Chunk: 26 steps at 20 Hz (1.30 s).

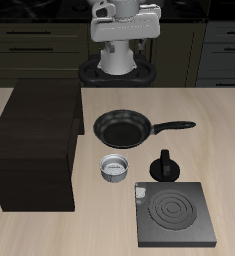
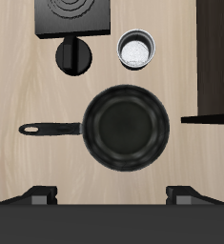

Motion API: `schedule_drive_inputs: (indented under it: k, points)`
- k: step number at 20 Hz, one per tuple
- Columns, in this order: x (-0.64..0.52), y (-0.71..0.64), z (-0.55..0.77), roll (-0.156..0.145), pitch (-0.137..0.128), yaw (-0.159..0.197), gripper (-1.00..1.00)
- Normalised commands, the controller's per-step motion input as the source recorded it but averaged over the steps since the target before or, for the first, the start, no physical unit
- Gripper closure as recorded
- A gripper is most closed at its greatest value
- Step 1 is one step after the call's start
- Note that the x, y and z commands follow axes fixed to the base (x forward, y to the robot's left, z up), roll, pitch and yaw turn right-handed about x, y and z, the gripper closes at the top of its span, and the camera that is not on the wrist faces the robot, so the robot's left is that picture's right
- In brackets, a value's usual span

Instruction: Place the ramekin on the bottom layer of the wooden shelf

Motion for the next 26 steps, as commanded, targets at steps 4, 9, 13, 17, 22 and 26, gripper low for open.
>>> schedule_drive_inputs:
  k: [4, 9, 13, 17, 22, 26]
  points:
    - [-0.07, 0.00, 0.18, -0.022, -0.028, -0.002, -1.00]
    - [0.04, 0.02, 0.01, -0.016, 0.002, 0.002, -1.00]
    - [0.13, -0.06, -0.07, -0.019, 0.010, -0.010, -1.00]
    - [0.09, -0.03, -0.01, -0.003, 0.010, -0.017, -1.00]
    - [0.12, -0.10, 0.03, 0.002, 0.018, -0.018, -1.00]
    - [0.28, -0.15, -0.01, -0.009, 0.036, -0.008, -1.00]
